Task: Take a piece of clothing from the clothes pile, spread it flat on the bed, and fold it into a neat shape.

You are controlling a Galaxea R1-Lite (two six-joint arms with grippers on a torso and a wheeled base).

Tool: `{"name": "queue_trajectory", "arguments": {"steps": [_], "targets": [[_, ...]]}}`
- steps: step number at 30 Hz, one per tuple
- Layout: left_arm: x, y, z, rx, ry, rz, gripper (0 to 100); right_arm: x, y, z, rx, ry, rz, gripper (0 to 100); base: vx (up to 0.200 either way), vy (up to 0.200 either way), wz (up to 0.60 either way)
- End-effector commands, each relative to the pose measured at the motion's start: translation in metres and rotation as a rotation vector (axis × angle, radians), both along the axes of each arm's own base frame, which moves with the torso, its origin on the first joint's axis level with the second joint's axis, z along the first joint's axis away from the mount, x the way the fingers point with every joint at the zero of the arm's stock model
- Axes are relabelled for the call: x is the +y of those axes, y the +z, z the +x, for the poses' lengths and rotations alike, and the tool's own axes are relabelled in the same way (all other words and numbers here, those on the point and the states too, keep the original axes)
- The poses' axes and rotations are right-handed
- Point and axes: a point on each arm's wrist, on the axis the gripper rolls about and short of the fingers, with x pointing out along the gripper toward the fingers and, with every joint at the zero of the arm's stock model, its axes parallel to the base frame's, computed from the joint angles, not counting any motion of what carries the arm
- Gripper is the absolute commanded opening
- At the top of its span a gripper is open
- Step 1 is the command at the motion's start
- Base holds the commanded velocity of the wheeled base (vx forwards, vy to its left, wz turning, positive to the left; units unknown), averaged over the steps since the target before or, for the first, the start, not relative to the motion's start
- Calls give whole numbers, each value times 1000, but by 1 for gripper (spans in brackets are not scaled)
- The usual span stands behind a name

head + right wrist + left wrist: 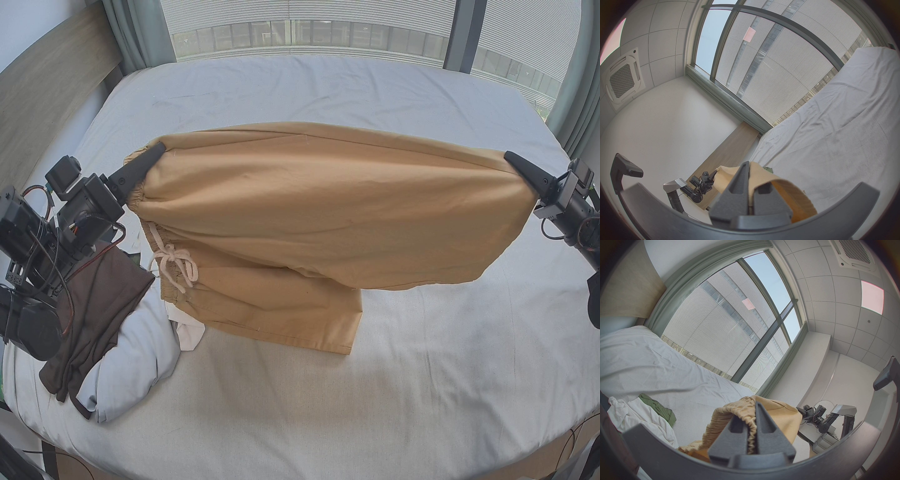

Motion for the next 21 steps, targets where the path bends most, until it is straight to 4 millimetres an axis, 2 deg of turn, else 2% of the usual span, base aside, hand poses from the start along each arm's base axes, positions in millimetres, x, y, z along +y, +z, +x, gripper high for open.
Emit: {"name": "queue_trajectory", "arguments": {"steps": [1,2,4,8,11,21], "targets": [[0,3,6,-10,3,-5,0,-2,-9,33,17,1,0,0,0,0,0],[0,3,6,-10,3,-5,0,-2,-9,33,17,1,0,0,0,0,0],[-1,6,24,-42,16,-7,0,-5,-15,65,18,-4,1,0,0,0,0],[-1,7,39,-48,73,-47,0,-7,-18,88,11,-3,3,0,0,0,0],[-1,5,49,-47,88,-55,0,-5,-20,99,18,5,2,0,0,0,0],[-5,-17,79,-5,124,-63,0,0,-6,111,41,17,3,0,0,0,0]]}}
